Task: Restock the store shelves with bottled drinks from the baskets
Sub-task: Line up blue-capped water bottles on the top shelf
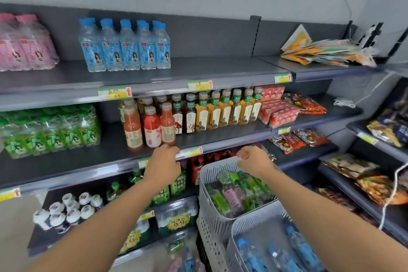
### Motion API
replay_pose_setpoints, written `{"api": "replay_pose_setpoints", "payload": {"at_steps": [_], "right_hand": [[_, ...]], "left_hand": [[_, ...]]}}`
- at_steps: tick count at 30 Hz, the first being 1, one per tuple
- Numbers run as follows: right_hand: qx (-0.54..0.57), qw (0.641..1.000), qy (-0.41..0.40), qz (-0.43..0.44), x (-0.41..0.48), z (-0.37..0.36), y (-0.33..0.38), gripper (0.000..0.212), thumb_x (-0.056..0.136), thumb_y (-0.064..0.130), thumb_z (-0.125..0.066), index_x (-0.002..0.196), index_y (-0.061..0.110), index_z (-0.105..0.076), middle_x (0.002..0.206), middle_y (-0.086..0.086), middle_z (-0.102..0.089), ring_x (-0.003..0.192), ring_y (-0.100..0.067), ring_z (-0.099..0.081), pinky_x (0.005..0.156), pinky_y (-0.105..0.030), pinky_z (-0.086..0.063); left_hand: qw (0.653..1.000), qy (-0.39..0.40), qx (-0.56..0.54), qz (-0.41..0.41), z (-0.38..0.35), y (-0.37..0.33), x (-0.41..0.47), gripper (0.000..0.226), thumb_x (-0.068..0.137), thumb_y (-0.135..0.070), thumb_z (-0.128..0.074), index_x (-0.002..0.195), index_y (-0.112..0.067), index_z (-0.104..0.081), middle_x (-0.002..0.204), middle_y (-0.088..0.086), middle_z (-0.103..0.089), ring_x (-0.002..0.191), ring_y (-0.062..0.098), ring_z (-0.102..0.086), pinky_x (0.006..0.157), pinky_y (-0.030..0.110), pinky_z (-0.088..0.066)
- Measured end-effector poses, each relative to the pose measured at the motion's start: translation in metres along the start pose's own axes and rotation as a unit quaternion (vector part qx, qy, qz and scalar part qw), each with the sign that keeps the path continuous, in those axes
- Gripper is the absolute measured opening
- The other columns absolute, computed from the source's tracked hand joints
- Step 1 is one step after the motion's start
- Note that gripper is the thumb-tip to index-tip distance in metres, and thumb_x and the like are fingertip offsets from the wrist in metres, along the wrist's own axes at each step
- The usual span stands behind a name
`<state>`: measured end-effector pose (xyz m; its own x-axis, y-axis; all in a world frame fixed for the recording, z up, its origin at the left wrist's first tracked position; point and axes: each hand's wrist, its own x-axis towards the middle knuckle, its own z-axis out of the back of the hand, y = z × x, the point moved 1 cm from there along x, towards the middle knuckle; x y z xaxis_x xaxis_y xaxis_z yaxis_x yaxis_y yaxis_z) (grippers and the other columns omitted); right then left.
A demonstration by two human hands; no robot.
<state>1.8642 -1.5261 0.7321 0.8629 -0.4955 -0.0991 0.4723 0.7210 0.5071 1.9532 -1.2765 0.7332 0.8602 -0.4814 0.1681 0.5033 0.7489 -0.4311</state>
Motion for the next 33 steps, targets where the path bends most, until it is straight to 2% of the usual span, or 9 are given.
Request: {"api": "replay_pose_setpoints", "payload": {"at_steps": [5, 7, 9, 11, 16, 21, 26, 30, 33], "right_hand": [[-0.015, 0.999, 0.016, -0.041, -0.043, -0.012, -0.050, 0.018, 0.087, 0.015, -0.061, 0.103, 0.020, -0.067, 0.100, 0.000, -0.067, 0.098, -0.024, -0.064, 0.082, -0.029, -0.050], [-0.020, 0.998, 0.025, -0.056, -0.056, -0.014, -0.071, 0.019, 0.086, 0.015, -0.063, 0.103, 0.021, -0.069, 0.105, -0.001, -0.068, 0.104, -0.024, -0.063, 0.089, -0.028, -0.048], [-0.023, 0.997, 0.033, -0.072, -0.065, -0.015, -0.094, 0.017, 0.086, 0.016, -0.063, 0.101, 0.020, -0.069, 0.110, -0.002, -0.069, 0.107, -0.024, -0.062, 0.093, -0.028, -0.047], [-0.023, 0.995, 0.040, -0.088, -0.071, -0.017, -0.119, 0.016, 0.084, 0.015, -0.064, 0.098, 0.021, -0.069, 0.110, -0.002, -0.069, 0.106, -0.024, -0.062, 0.091, -0.028, -0.047], [-0.029, 0.990, 0.089, -0.105, -0.074, -0.022, -0.190, 0.026, 0.082, 0.009, -0.064, 0.107, 0.013, -0.069, 0.112, -0.004, -0.069, 0.104, -0.022, -0.063, 0.088, -0.027, -0.049], [-0.067, 0.977, 0.158, -0.130, -0.060, -0.030, -0.269, 0.019, 0.079, 0.017, -0.066, 0.098, 0.022, -0.068, 0.115, -0.002, -0.067, 0.108, -0.022, -0.061, 0.090, -0.026, -0.048], [-0.124, 0.961, 0.208, -0.136, -0.043, -0.044, -0.337, 0.032, 0.087, 0.031, -0.060, 0.113, 0.014, -0.066, 0.122, -0.003, -0.064, 0.114, -0.024, -0.059, 0.094, -0.031, -0.047], [-0.137, 0.946, 0.239, -0.170, -0.031, -0.073, -0.381, 0.038, 0.093, 0.025, -0.054, 0.126, 0.006, -0.057, 0.129, -0.012, -0.059, 0.119, -0.028, -0.056, 0.094, -0.031, -0.044], [-0.115, 0.938, 0.253, -0.207, -0.027, -0.100, -0.401, 0.041, 0.092, 0.023, -0.055, 0.129, 0.004, -0.054, 0.130, -0.016, -0.058, 0.120, -0.029, -0.056, 0.095, -0.031, -0.044]], "left_hand": [[0.998, 0.054, 0.000, -0.016, -0.042, -0.022, -0.035, 0.032, 0.091, -0.017, -0.056, 0.123, -0.013, -0.060, 0.113, 0.010, -0.055, 0.109, 0.029, -0.051, 0.088, 0.037, -0.047], [0.997, 0.067, 0.011, -0.033, -0.060, -0.036, -0.046, 0.029, 0.092, -0.016, -0.054, 0.120, -0.014, -0.061, 0.109, 0.010, -0.055, 0.106, 0.030, -0.051, 0.086, 0.039, -0.047], [0.996, 0.081, 0.017, -0.044, -0.080, -0.052, -0.055, 0.032, 0.091, -0.013, -0.054, 0.123, -0.013, -0.061, 0.114, 0.011, -0.056, 0.111, 0.030, -0.050, 0.089, 0.039, -0.046], [0.994, 0.097, 0.013, -0.055, -0.101, -0.070, -0.062, 0.035, 0.091, -0.013, -0.055, 0.126, -0.013, -0.060, 0.116, 0.010, -0.057, 0.112, 0.029, -0.050, 0.090, 0.037, -0.046], [0.985, 0.155, 0.036, -0.067, -0.165, -0.118, -0.073, 0.034, 0.089, -0.010, -0.055, 0.122, -0.012, -0.061, 0.115, 0.010, -0.055, 0.113, 0.028, -0.047, 0.092, 0.039, -0.046], [0.974, 0.217, 0.055, -0.037, -0.241, -0.167, -0.076, 0.025, 0.090, -0.016, -0.056, 0.113, -0.009, -0.062, 0.113, 0.010, -0.055, 0.113, 0.028, -0.049, 0.087, 0.039, -0.047], [0.960, 0.275, 0.055, -0.006, -0.322, -0.200, -0.082, 0.027, 0.092, -0.019, -0.054, 0.117, -0.011, -0.062, 0.116, 0.009, -0.055, 0.113, 0.027, -0.049, 0.090, 0.035, -0.044], [0.940, 0.335, 0.053, 0.039, -0.386, -0.210, -0.094, 0.030, 0.088, -0.014, -0.052, 0.116, -0.011, -0.061, 0.118, 0.010, -0.056, 0.116, 0.029, -0.049, 0.089, 0.036, -0.045], [0.913, 0.391, 0.019, 0.116, -0.426, -0.215, -0.105, 0.036, 0.088, -0.008, -0.051, 0.123, -0.005, -0.054, 0.126, 0.017, -0.053, 0.118, 0.030, -0.051, 0.093, 0.034, -0.045]]}}
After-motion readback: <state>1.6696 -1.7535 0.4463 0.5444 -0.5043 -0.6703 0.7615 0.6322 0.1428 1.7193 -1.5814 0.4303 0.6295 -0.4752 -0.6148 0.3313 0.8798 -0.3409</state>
